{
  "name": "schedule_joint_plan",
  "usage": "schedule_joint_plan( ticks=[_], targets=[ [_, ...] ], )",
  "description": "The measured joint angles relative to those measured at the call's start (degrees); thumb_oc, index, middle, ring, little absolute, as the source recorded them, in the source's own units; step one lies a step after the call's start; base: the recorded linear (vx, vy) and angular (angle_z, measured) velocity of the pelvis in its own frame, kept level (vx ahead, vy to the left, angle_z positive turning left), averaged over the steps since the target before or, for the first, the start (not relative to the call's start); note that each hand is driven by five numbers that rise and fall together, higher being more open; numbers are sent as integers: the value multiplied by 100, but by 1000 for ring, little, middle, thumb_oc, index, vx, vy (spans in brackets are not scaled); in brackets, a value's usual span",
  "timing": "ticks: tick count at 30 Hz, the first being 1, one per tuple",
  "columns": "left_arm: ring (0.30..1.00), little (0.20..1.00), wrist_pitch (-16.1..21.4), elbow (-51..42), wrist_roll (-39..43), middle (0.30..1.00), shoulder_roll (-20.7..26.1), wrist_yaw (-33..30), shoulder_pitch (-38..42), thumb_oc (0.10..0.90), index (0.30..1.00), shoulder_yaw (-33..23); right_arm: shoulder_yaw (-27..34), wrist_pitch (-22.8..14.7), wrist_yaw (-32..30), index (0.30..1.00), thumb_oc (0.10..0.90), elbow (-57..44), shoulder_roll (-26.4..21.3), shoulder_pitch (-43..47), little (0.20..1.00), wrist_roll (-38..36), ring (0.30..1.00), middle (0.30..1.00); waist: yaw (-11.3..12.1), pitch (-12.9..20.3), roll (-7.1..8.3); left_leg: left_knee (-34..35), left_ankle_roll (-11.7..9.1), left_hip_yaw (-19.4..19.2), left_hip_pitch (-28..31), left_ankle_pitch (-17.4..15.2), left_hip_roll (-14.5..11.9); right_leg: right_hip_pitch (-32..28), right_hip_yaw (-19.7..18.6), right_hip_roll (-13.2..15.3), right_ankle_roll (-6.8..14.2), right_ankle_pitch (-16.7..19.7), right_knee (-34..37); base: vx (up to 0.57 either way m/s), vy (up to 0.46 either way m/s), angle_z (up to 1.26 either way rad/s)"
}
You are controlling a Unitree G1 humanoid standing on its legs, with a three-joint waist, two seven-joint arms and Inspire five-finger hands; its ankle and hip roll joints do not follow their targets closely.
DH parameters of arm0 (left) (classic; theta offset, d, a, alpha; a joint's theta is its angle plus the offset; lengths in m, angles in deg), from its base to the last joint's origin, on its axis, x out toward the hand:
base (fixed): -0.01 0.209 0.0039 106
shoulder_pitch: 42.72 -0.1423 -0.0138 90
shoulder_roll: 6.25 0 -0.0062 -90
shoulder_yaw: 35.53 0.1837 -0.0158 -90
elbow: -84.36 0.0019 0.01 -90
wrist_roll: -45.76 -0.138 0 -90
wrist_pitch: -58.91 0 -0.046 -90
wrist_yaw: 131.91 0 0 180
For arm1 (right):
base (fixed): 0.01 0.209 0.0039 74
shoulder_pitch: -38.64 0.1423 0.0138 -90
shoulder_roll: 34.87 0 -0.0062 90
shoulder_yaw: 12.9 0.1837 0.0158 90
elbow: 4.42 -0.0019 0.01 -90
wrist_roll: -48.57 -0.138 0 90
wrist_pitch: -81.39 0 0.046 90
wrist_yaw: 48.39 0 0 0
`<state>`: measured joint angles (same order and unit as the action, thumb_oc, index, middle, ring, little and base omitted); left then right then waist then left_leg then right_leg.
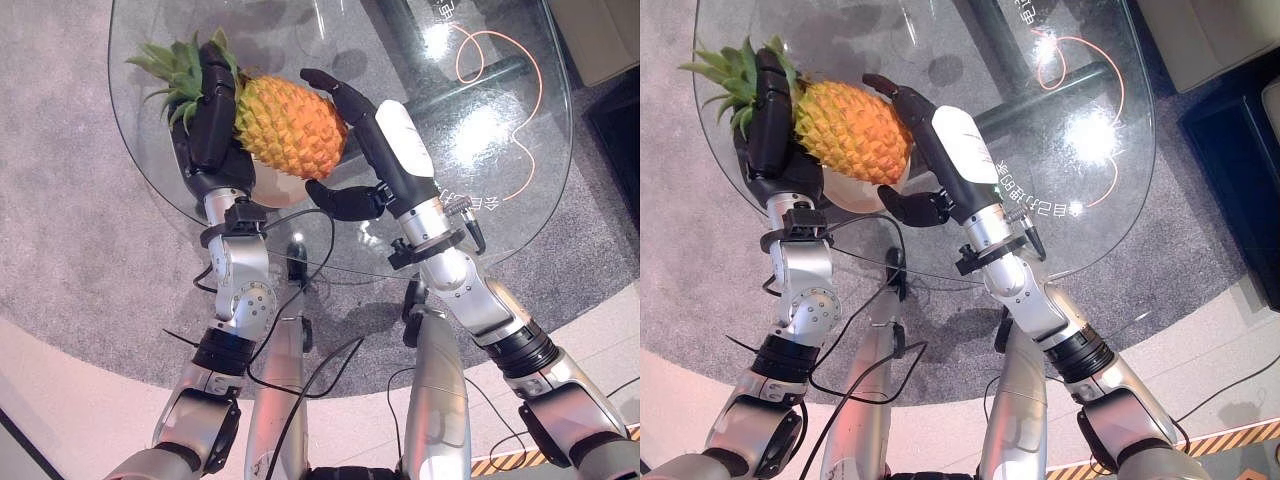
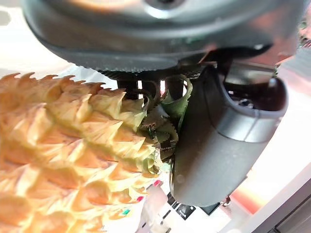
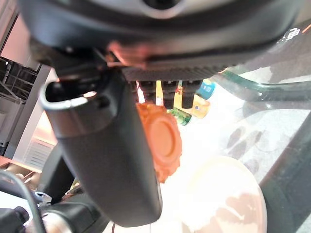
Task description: Pick up the fruit to the plate
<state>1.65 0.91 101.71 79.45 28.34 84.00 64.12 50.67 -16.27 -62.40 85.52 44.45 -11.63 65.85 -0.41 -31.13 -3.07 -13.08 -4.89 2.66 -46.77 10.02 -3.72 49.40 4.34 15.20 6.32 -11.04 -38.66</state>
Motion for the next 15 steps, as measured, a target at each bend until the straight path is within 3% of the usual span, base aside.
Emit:
schedule_joint_plan(
  ticks=[8,15],
  targets=[
    [300,200,154,-55,-72,300,-126,-534,0,100,300,-202,21,53,-101,900,800,0,-2,5,900,0,900,900,2,0,0,2,0,0,2,1,0,-3,2,0,0,0,2,0,0,0],
    [300,200,194,-58,-616,300,-136,-1170,0,100,300,-230,25,112,-220,900,800,0,5,6,900,-1,900,900,5,0,0,2,-1,1,13,1,0,-15,3,1,0,0,2,0,0,0]
  ],
)
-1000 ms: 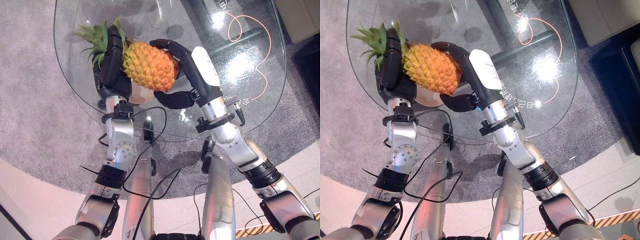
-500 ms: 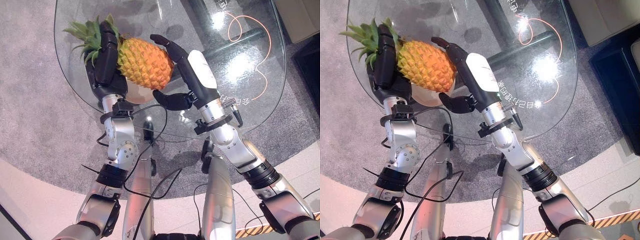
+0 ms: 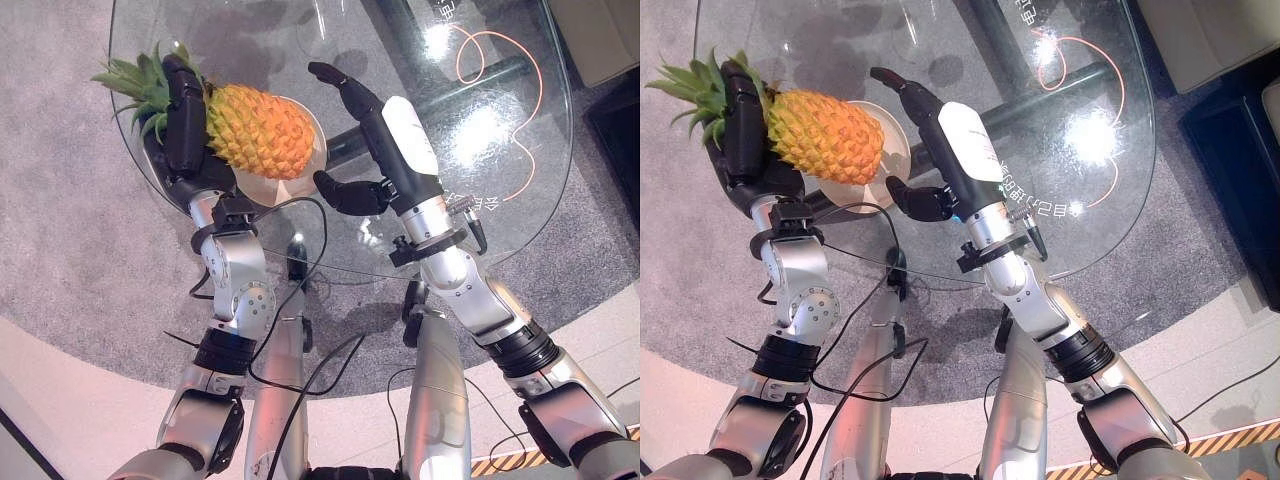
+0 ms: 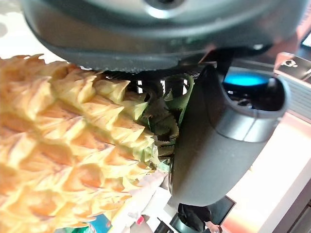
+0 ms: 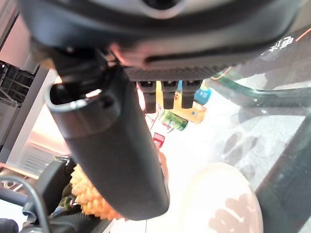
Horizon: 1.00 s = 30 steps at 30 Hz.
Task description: Pick up the fruit to the plate
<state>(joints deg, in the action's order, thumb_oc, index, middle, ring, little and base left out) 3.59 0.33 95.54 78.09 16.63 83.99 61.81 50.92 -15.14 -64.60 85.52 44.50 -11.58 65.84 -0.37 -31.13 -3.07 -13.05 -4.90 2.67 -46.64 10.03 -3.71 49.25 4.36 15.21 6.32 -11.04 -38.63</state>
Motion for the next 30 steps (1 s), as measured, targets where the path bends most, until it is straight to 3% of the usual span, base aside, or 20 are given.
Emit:
schedule_joint_plan(
  ticks=[6,15,22,30],
  targets=[
    [300,200,2,0,-679,300,1,-577,4,100,300,-1,93,26,-223,900,800,5,0,-2,900,-170,900,900,-6,0,0,0,0,0,15,0,-1,-12,-3,-1,0,0,-3,0,0,0],
    [300,200,10,17,-2410,300,44,-1832,109,100,300,-185,507,37,-1085,900,800,179,80,-130,900,-792,900,900,-59,2,3,3,4,-4,19,-2,0,-14,-10,0,0,1,1,1,7,0],
    [300,200,18,371,-3330,300,276,-2368,242,100,300,-200,726,34,-1619,900,800,412,179,-395,900,-954,900,900,-187,3,7,14,4,-41,45,-3,-8,-16,-46,-6,6,7,19,0,7,-1],
    [300,200,67,1156,-3986,300,514,-2838,409,100,300,-199,1297,-128,-2480,900,800,1262,193,-754,900,-2290,900,900,-292,3,8,85,2,-82,56,-1,-52,-14,-68,-51,24,49,112,1,8,-2]
  ],
)
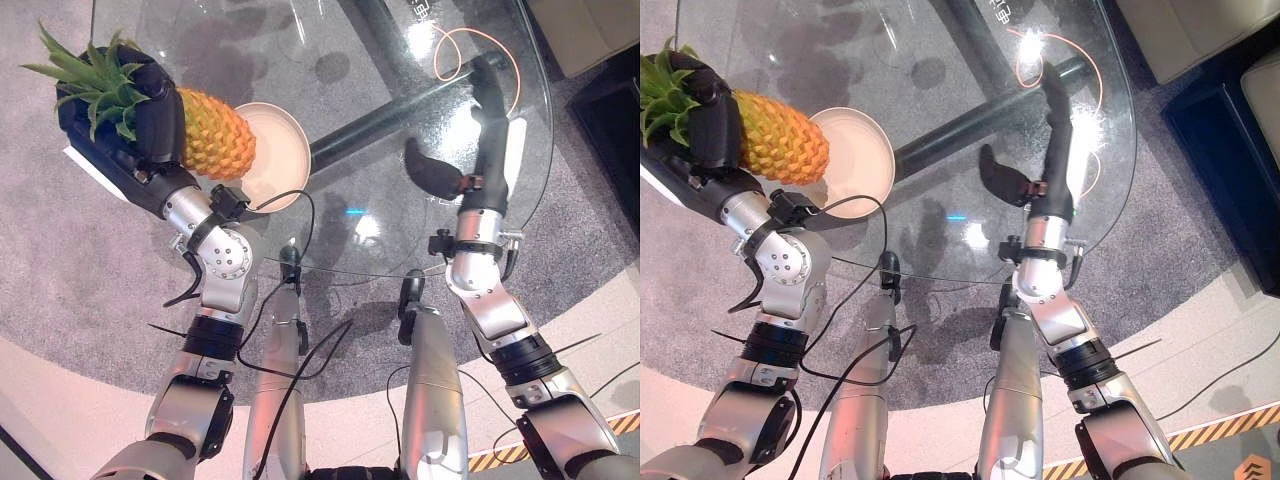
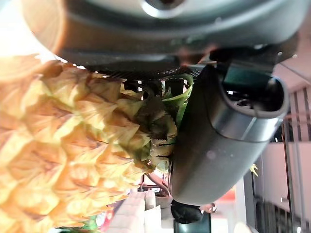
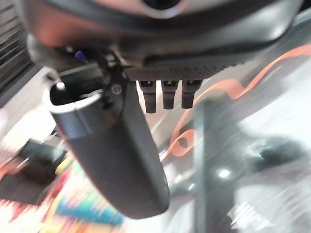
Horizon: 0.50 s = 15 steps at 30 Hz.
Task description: Pick up the fruit to the plate
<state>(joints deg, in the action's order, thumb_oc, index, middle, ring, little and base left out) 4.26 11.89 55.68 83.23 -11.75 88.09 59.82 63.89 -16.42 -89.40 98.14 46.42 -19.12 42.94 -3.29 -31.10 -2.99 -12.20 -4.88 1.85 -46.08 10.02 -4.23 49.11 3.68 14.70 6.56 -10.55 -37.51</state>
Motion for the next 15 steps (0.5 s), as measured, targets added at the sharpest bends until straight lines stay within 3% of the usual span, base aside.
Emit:
schedule_joint_plan(
  ticks=[7,15],
  targets=[
    [300,200,19,802,-331,300,340,-198,319,100,300,3,392,-87,-624,900,800,868,-43,85,900,-913,900,900,-34,-1,21,21,-2,-79,39,2,-65,0,-78,-81,4,65,87,-3,-1,-8],
    [300,200,160,1398,-389,300,870,-180,731,100,300,75,767,-534,-920,900,800,2325,-265,385,900,-2259,900,900,-51,-1,59,114,-4,-105,70,11,-137,0,-86,-159,-16,137,171,-5,-15,-4]
  ],
)
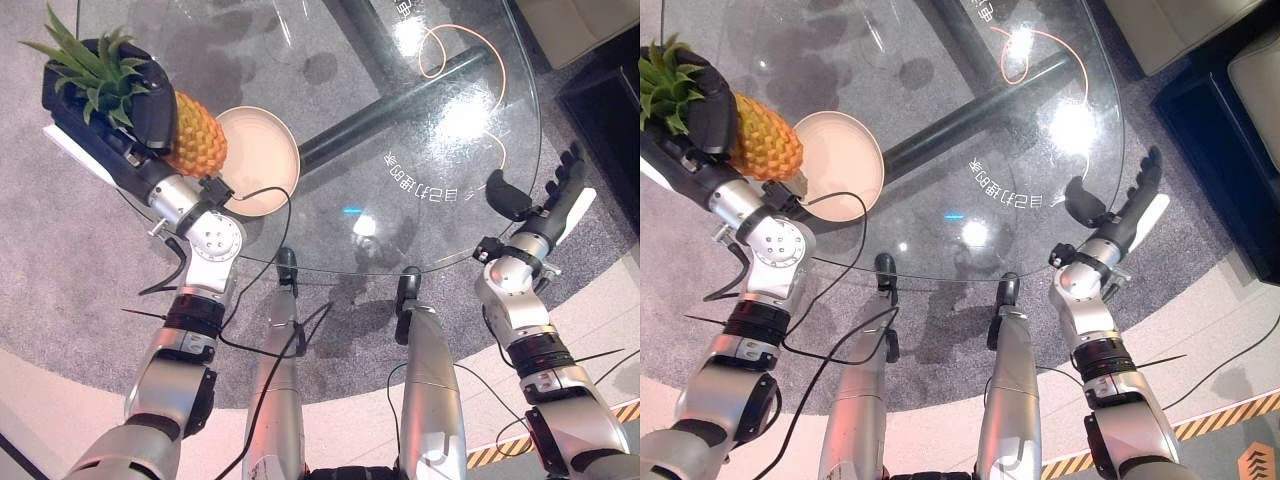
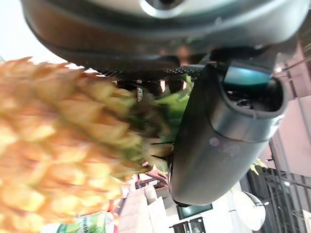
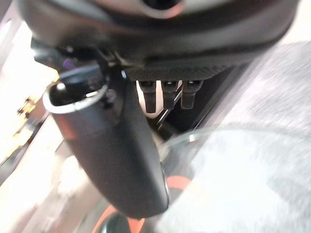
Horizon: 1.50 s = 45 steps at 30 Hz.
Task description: Pick up the fruit to the plate
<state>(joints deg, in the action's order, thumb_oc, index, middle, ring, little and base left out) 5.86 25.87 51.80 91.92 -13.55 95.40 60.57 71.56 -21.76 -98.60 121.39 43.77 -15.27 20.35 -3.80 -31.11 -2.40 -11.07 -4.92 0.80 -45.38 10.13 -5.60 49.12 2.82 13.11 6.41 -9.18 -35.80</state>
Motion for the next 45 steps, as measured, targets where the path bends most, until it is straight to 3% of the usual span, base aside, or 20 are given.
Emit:
schedule_joint_plan(
  ticks=[9,15,23,29,45],
  targets=[
    [300,200,7,576,263,300,190,255,436,100,300,231,105,-143,-132,900,800,1076,-6,147,900,-750,900,900,-53,-3,52,8,-72,7,-2,59,-10,0,12,-8,1,4,8,-11,-28,-1],
    [300,200,8,718,490,300,324,411,509,100,300,479,164,-206,-109,900,800,2002,-8,326,900,-836,900,900,-89,-4,54,50,-71,25,-4,68,-19,11,33,-16,1,4,10,0,-5,0],
    [300,200,7,931,864,300,403,550,694,100,300,509,309,-229,217,900,800,2811,-16,404,900,-1019,900,900,-66,-4,54,166,-86,118,-10,151,-20,7,131,-11,-1,3,37,0,-10,2],
    [300,200,7,1143,1010,300,406,742,802,100,300,677,310,-42,576,900,800,3403,-91,437,900,-1058,900,900,49,-4,54,206,-84,136,-11,179,-24,10,155,-11,-2,2,24,0,0,0],
    [300,200,5,1266,1520,300,414,1229,846,100,300,705,306,272,893,900,800,3517,-99,430,900,-1075,900,900,24,-4,63,206,-60,161,-67,169,-24,32,193,-11,-4,4,41,0,0,0]
  ],
)
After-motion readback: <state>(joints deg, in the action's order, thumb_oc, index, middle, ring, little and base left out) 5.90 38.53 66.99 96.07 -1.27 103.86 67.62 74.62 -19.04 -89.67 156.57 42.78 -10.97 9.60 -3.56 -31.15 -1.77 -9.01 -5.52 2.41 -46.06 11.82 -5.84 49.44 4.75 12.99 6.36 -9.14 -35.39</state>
